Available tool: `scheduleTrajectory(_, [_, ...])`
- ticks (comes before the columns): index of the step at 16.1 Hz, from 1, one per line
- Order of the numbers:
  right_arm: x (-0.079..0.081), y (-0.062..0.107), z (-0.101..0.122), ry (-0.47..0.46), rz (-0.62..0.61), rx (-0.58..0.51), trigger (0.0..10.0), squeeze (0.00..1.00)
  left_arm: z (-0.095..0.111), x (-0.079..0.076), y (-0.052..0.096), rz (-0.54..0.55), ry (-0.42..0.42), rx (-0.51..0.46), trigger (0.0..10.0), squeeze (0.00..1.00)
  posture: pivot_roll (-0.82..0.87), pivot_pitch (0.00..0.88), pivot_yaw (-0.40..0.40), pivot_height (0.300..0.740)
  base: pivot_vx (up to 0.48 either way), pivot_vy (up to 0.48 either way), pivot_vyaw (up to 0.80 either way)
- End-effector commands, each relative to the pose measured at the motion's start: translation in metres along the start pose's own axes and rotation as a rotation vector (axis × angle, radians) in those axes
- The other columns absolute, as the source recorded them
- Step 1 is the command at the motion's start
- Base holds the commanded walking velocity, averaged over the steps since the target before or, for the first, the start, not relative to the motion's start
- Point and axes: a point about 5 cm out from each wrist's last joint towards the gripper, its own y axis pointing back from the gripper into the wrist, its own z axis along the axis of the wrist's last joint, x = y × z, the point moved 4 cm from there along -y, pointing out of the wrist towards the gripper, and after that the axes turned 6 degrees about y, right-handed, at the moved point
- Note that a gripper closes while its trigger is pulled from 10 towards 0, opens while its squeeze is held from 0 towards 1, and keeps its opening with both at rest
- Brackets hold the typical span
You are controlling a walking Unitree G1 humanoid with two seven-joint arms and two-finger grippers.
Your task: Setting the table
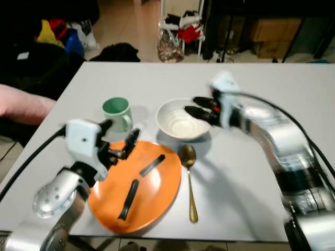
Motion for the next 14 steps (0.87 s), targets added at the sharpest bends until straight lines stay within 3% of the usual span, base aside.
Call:
scheduleTrajectory(1, [-0.002, 0.013, 0.018, 0.025, -0.050, -0.079, 10.0, 1.00, 0.006, 0.007, 0.003, 0.073, -0.018, -0.036, 10.0, 1.00, -0.07, 0.000, 0.079, 0.740, 0.000, 0.000, 0.00])
scheduleTrajectory(3, [0.004, 0.035, 0.020, -0.004, -0.194, -0.198, 10.0, 1.00, 0.007, 0.012, 0.010, 0.167, -0.064, -0.072, 10.0, 1.00, -0.08, 0.000, 0.081, 0.740, 0.000, 0.000, 0.00])
scheduleTrajectory(5, [0.013, 0.053, 0.002, -0.045, -0.348, -0.209, 10.0, 1.00, 0.001, 0.005, 0.010, 0.152, -0.087, -0.059, 10.0, 1.00, -0.07, 0.000, 0.077, 0.740, 0.000, 0.000, 0.00])
scheduleTrajectory(6, [0.017, 0.059, -0.007, -0.128, -0.424, -0.223, 10.0, 1.00, -0.002, 0.002, 0.008, 0.149, -0.091, -0.054, 10.0, 1.00, -0.07, 0.000, 0.078, 0.740, 0.000, -0.315, 0.00])
scheduleTrajectory(7, [0.024, 0.065, -0.014, -0.132, -0.460, -0.210, 10.0, 1.00, -0.004, 0.002, 0.008, 0.162, -0.091, -0.054, 10.0, 1.00, -0.08, 0.000, 0.078, 0.740, 0.000, -0.364, 0.00])
scheduleTrajectory(14, [0.032, 0.069, -0.022, -0.109, -0.490, -0.157, 10.0, 1.00, -0.011, -0.001, 0.006, 0.211, -0.105, -0.066, 10.0, 1.00, -0.08, 0.000, 0.051, 0.740, 0.000, -0.379, 0.00])
